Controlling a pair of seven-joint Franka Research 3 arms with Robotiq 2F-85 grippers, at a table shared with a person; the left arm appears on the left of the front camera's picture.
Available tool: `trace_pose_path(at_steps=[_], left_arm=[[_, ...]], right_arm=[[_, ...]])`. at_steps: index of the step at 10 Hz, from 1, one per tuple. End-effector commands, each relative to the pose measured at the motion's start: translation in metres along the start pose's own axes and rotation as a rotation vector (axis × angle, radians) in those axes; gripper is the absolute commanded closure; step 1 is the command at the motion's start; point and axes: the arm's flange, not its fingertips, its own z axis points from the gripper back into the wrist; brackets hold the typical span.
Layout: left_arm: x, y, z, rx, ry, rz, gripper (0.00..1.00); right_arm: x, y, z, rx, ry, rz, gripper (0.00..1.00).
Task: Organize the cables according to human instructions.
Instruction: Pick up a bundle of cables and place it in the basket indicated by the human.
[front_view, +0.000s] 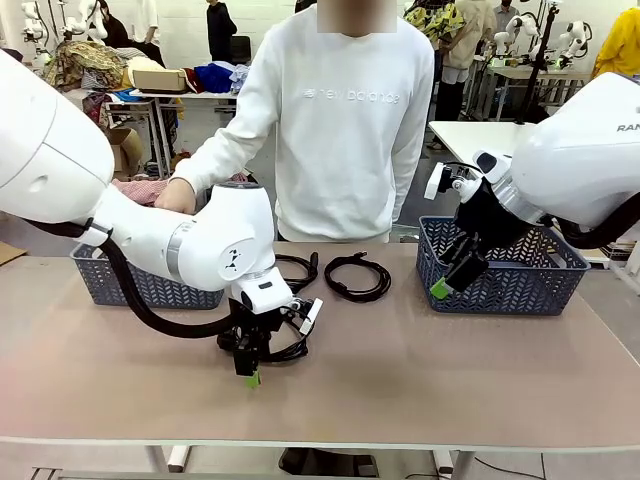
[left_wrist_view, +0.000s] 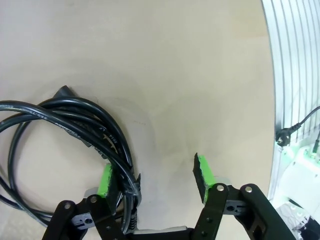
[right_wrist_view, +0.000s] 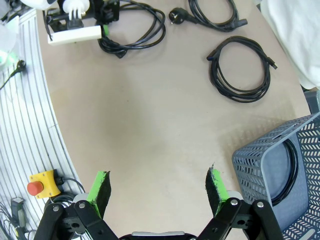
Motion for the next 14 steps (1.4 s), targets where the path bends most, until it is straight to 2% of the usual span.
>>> trace_pose_path(at_steps=[1, 2, 3, 4, 5, 6, 7, 10, 11, 14], left_arm=[[-0.001, -0.005, 0.005, -0.031, -0.012, -0.023, 0.56], [-0.001, -0.005, 0.006, -0.025, 0.001, -0.021, 0.42], [-0.001, -0.005, 0.006, -0.023, 0.008, -0.018, 0.75], [-0.001, -0.005, 0.006, -0.019, 0.014, -0.017, 0.61], [0.000, -0.006, 0.006, -0.014, 0.017, -0.015, 0.94], [0.001, -0.007, 0.008, -0.001, 0.025, -0.012, 0.80], [0.001, -0.007, 0.011, 0.012, 0.032, -0.004, 1.00], [0.006, -0.014, 0.032, 0.054, 0.021, 0.000, 1.00], [0.015, -0.020, 0.057, 0.124, 0.007, -0.011, 1.00], [0.027, -0.020, 0.136, 0.192, 0.012, -0.007, 1.00]], right_arm=[[0.002, -0.001, 0.001, 0.001, 0.001, -0.004, 0.00], [0.002, -0.001, 0.001, 0.001, 0.001, -0.004, 0.00], [0.002, -0.001, 0.001, 0.001, 0.001, -0.004, 0.00], [0.002, -0.001, 0.001, 0.001, 0.001, -0.004, 0.00], [0.002, -0.001, 0.001, 0.001, 0.001, -0.004, 0.00], [0.002, -0.001, 0.001, 0.001, 0.001, -0.004, 0.00], [0.002, -0.001, 0.001, 0.001, 0.001, -0.004, 0.00], [0.002, -0.001, 0.001, 0.001, 0.001, -0.004, 0.00], [0.002, -0.001, 0.001, 0.001, 0.001, -0.004, 0.00], [0.002, -0.001, 0.001, 0.001, 0.001, -0.004, 0.00]])
